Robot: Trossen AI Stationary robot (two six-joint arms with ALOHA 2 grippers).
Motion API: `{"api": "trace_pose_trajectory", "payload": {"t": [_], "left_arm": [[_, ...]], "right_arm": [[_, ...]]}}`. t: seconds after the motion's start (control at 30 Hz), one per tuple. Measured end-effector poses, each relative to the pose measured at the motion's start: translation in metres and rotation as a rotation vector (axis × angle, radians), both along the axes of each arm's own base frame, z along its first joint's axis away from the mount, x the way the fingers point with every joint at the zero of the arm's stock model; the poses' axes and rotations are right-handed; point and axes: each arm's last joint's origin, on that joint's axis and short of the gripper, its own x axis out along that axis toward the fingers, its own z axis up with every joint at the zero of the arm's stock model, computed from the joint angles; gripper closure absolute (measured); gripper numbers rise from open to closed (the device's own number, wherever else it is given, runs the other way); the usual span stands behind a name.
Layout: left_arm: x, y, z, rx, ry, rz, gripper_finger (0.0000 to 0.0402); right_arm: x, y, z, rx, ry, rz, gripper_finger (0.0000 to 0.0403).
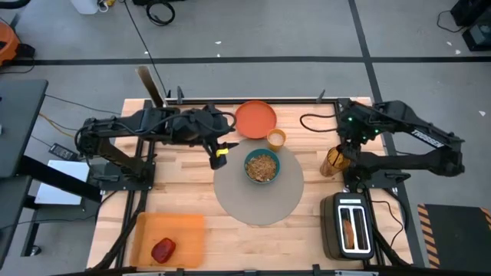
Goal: Arrange a breakfast setting
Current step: Put the black spoon on the gray mat to the right of the green bowl
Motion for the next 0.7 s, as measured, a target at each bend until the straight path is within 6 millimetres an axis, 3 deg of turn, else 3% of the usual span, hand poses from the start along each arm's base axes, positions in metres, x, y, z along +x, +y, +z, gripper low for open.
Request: {"api": "trace_pose_trajectory", "payload": {"t": [0.3,0.7], "left_arm": [[0.002,0.001,0.003,0.008,-0.033,-0.002,0.018],[0.005,0.001,0.008,0.015,-0.087,-0.009,0.018]], "right_arm": [[0.0,0.0,-0.02,0.029,0.069,0.033,0.025],[0.0,0.0,-0.014,0.033,0.042,0.012,0.0369]]}}
